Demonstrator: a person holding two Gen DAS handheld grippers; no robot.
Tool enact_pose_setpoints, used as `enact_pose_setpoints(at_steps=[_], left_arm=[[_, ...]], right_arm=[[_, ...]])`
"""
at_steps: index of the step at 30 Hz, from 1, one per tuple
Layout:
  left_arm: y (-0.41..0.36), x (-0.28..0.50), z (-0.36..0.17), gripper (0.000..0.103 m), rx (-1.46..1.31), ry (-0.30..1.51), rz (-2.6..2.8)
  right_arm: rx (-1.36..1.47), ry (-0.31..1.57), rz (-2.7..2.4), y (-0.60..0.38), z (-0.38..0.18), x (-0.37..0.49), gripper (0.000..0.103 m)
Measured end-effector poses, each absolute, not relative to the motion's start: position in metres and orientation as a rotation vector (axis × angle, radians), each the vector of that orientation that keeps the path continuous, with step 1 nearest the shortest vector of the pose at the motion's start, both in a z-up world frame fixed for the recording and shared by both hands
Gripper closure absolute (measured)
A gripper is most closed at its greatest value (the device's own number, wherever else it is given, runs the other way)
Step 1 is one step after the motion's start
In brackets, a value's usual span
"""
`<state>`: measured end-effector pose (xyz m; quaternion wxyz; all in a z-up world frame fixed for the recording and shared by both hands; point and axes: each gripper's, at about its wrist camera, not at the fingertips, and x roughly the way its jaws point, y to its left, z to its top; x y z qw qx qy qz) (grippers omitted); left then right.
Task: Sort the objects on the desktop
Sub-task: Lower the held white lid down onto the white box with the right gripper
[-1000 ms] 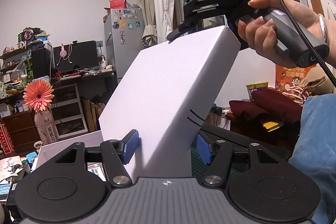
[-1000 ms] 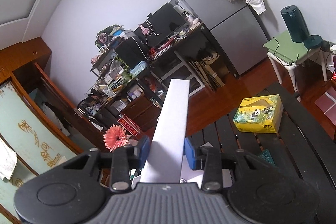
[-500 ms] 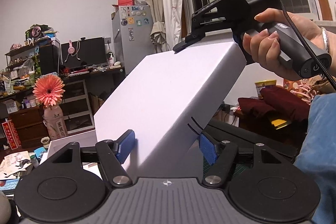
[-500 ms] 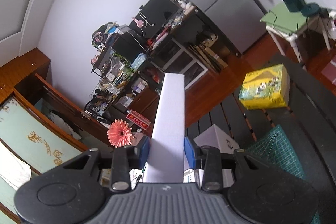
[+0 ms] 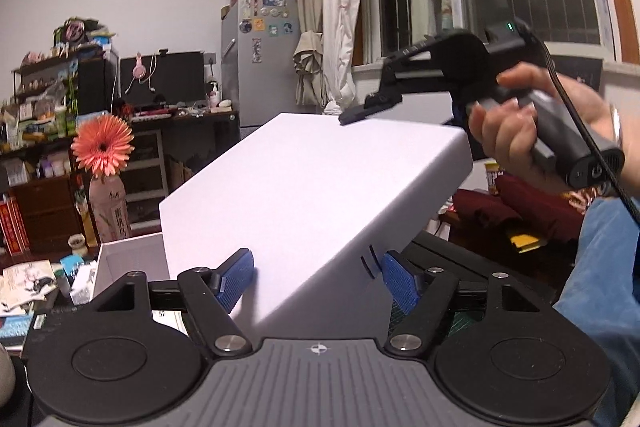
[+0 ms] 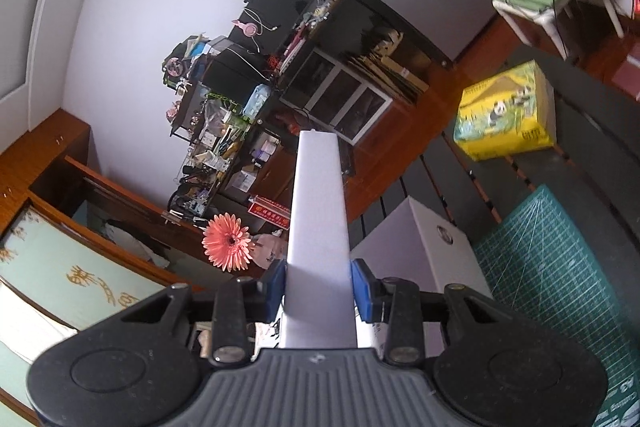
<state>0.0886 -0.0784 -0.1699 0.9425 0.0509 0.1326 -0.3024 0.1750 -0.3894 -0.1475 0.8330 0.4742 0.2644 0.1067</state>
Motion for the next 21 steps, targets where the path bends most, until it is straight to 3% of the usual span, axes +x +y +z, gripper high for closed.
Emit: enact_pose_setpoints(at_steps=[21], left_arm=[[-0.073,0.093,-0.170,0.032,0.076,0.301,-0.605]], right_arm=[[1.214,0.606,0.274,-0.399,-0.204,0.189,0.067]])
